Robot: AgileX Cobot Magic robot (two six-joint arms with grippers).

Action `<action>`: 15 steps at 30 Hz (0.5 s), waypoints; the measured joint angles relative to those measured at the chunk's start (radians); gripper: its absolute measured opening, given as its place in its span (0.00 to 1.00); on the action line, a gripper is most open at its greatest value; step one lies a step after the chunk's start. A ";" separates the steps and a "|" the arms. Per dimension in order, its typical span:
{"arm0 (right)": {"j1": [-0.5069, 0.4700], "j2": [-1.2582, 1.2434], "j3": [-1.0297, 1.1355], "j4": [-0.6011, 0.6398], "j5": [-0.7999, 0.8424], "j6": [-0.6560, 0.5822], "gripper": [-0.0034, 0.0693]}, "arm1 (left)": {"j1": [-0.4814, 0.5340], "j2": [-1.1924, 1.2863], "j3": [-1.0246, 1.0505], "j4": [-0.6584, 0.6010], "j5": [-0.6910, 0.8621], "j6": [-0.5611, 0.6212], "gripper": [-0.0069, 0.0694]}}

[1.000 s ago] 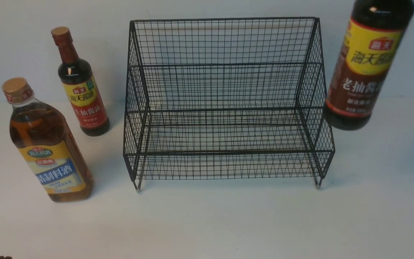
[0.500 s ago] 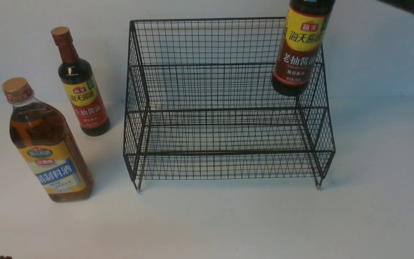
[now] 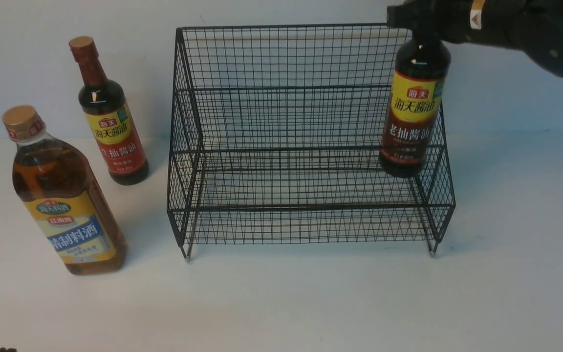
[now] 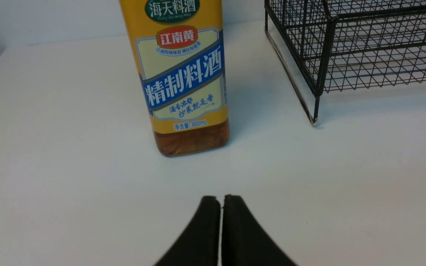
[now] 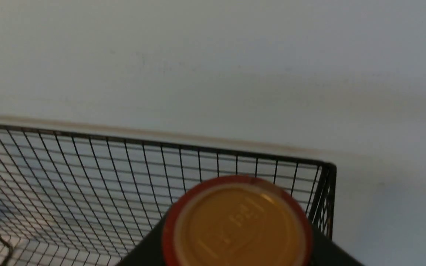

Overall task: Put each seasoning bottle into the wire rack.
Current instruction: Use the right arm to put the condiment bottle back on the shelf

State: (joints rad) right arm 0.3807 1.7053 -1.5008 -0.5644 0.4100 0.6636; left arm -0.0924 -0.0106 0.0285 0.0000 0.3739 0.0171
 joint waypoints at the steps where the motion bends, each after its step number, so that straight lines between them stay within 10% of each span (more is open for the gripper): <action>1: 0.012 0.003 0.000 0.004 0.017 -0.005 0.42 | 0.000 0.000 0.000 0.000 0.000 0.000 0.08; 15: 0.066 0.061 -0.005 0.042 0.075 -0.028 0.42 | 0.000 0.000 0.000 0.000 0.000 0.000 0.08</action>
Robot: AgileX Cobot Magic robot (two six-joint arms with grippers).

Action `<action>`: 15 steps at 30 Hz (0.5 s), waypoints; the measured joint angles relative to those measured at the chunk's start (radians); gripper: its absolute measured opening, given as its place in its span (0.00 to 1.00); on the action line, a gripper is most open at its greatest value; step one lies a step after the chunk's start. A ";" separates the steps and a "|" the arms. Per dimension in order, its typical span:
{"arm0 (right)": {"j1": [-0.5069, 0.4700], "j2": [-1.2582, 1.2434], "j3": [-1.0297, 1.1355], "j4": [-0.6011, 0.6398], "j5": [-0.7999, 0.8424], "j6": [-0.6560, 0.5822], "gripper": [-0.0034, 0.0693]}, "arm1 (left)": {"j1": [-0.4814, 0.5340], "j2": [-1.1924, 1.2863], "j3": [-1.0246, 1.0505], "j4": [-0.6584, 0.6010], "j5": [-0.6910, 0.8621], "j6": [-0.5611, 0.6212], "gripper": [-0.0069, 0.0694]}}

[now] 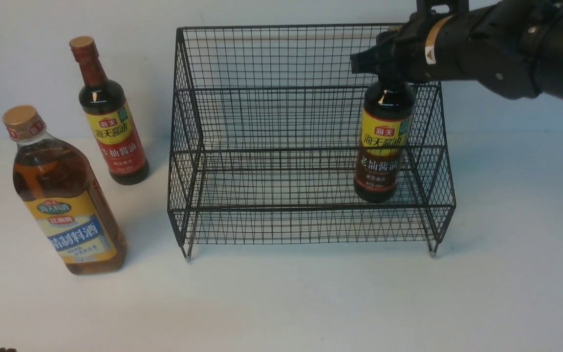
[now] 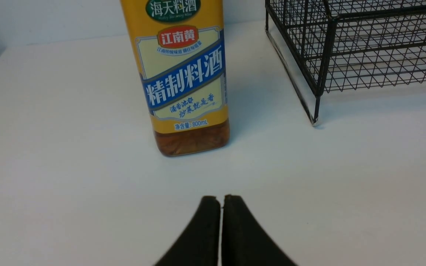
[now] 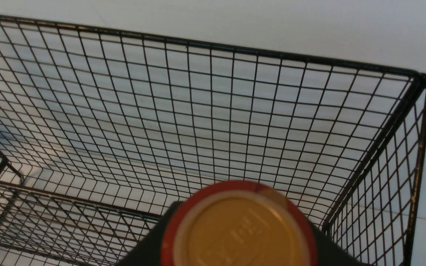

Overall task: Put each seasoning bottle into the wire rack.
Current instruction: Use the right arm to put the condiment bottle back on the shelf

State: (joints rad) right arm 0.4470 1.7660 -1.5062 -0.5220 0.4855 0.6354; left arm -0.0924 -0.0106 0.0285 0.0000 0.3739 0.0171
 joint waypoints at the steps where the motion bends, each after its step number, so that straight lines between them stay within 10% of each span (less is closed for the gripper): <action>1: 0.000 0.000 0.000 -0.001 0.000 0.000 0.42 | 0.000 0.000 0.000 0.000 0.000 0.000 0.08; 15: 0.004 -0.013 -0.016 0.032 0.029 -0.018 0.56 | 0.000 0.000 0.000 0.000 0.000 0.000 0.08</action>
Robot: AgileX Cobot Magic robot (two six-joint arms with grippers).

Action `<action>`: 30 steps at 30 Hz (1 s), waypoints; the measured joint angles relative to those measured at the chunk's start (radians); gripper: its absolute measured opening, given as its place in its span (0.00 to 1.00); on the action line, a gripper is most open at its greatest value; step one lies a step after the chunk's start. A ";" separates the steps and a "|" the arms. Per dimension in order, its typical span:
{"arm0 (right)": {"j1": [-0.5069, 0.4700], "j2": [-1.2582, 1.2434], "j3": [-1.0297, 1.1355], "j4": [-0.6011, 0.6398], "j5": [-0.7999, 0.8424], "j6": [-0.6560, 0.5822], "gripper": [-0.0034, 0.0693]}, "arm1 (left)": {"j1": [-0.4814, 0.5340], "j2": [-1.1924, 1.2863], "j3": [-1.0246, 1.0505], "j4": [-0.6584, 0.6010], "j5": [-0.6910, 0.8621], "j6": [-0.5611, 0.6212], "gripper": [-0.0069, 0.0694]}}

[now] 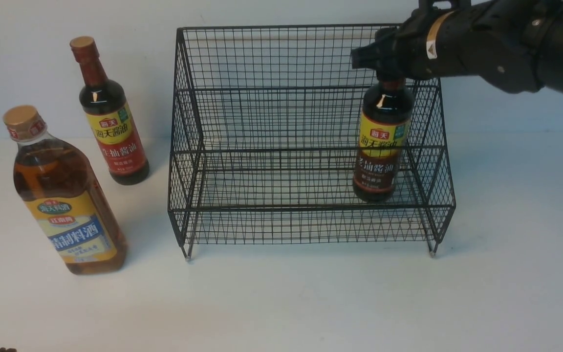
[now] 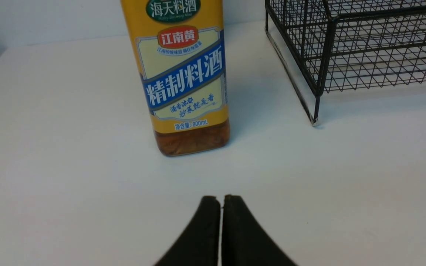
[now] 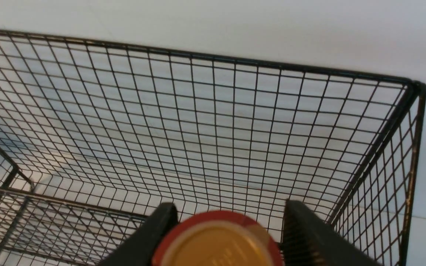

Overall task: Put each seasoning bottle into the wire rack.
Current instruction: Use the left arm to grab the condiment bottle closest to it

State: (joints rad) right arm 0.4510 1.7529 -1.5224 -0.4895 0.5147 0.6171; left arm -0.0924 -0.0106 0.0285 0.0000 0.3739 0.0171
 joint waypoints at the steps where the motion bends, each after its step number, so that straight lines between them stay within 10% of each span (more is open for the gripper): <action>1: 0.001 -0.004 0.000 0.000 0.005 -0.006 0.58 | 0.000 0.000 0.000 0.000 0.000 0.000 0.08; 17: 0.023 -0.232 0.000 0.039 0.094 -0.096 0.64 | 0.000 0.000 0.000 0.000 0.000 0.000 0.08; 30: 0.023 -0.694 0.011 0.545 0.533 -0.512 0.04 | 0.000 0.000 0.000 0.000 0.000 0.000 0.08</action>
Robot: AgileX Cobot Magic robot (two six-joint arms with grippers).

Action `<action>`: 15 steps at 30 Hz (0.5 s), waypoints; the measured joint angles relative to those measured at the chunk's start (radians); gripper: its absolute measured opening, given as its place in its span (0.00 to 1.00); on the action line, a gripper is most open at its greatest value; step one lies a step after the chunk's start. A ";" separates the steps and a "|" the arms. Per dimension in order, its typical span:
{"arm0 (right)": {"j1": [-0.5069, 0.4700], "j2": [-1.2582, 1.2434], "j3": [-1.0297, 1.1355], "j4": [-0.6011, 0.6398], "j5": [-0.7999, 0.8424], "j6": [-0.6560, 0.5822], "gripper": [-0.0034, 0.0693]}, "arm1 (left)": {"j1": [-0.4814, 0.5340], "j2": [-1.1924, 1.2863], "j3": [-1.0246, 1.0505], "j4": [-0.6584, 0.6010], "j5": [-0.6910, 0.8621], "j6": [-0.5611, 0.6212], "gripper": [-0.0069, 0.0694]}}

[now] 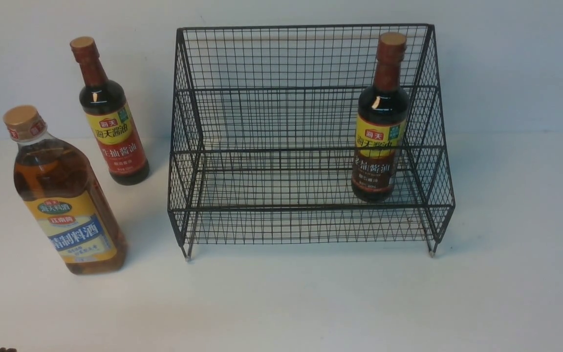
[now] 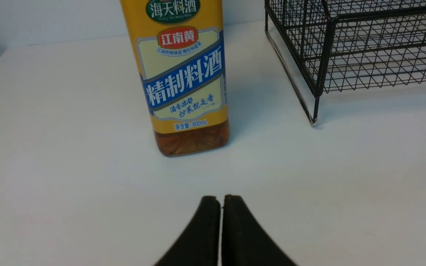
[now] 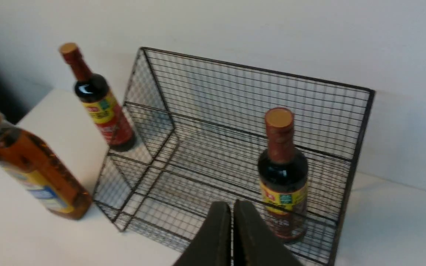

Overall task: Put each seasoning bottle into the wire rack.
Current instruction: Use the left arm to grab the condiment bottle closest to it

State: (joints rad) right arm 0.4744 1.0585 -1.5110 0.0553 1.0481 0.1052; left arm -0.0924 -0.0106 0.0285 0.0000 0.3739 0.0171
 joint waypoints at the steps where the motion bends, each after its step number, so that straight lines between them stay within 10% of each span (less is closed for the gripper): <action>1: 0.000 -0.035 0.018 0.032 -0.003 -0.013 0.03 | 0.000 0.000 0.000 0.000 0.000 0.000 0.08; 15: 0.000 -0.566 0.597 0.234 -0.434 -0.063 0.03 | 0.000 0.000 0.000 0.000 0.000 0.000 0.08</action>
State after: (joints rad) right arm 0.4744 0.4921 -0.9143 0.2892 0.6136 0.0417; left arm -0.0924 -0.0106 0.0285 0.0000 0.3739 0.0171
